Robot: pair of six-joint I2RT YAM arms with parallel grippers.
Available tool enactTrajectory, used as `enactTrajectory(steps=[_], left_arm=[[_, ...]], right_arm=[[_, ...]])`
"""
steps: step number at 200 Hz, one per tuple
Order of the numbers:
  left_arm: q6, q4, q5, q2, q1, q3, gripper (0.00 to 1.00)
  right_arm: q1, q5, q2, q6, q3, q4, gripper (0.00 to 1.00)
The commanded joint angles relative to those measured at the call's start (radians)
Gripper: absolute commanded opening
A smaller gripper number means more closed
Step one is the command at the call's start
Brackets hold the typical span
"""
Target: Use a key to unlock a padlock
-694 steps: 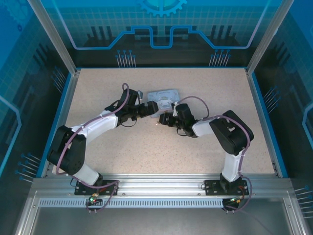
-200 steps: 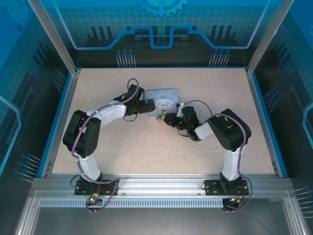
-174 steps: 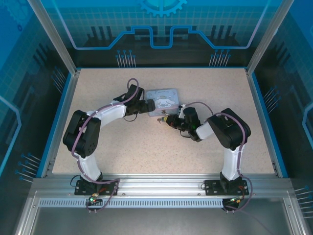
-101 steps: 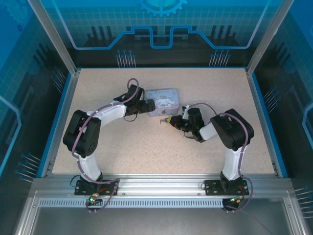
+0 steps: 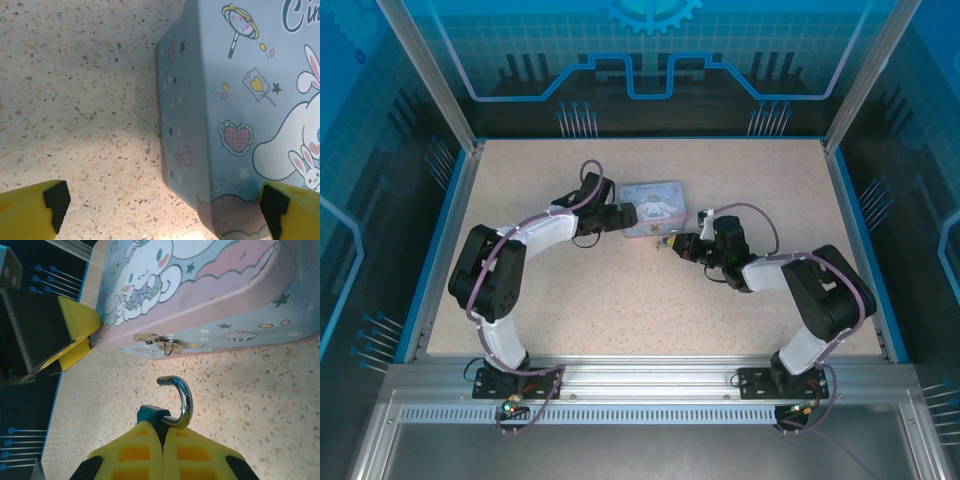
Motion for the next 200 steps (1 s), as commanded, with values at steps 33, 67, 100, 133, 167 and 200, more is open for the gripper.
enactTrajectory(steps=[33, 67, 100, 133, 167, 200], left_arm=[[0.005, -0.081, 0.020, -0.120, 0.020, 0.032, 0.99], [0.005, -0.091, 0.017, -0.197, 0.021, 0.001, 0.99], [-0.019, -0.085, 0.023, -0.302, 0.021, -0.070, 0.99], [-0.060, -0.069, 0.048, -0.418, 0.022, -0.161, 0.99], [-0.086, -0.081, 0.053, -0.534, 0.021, -0.229, 0.99], [-0.094, -0.109, 0.051, -0.604, 0.021, -0.245, 0.99]], right_arm=[[-0.073, 0.039, -0.154, -0.053, -0.057, -0.215, 0.00], [-0.127, 0.070, -0.243, -0.060, -0.099, -0.311, 0.00], [-0.194, 0.055, -0.295, -0.073, -0.144, -0.370, 0.00], [-0.239, 0.045, -0.314, -0.093, -0.165, -0.440, 0.00], [-0.263, 0.060, -0.314, -0.110, -0.165, -0.510, 0.04], [-0.283, 0.078, -0.322, -0.095, -0.177, -0.557, 0.25]])
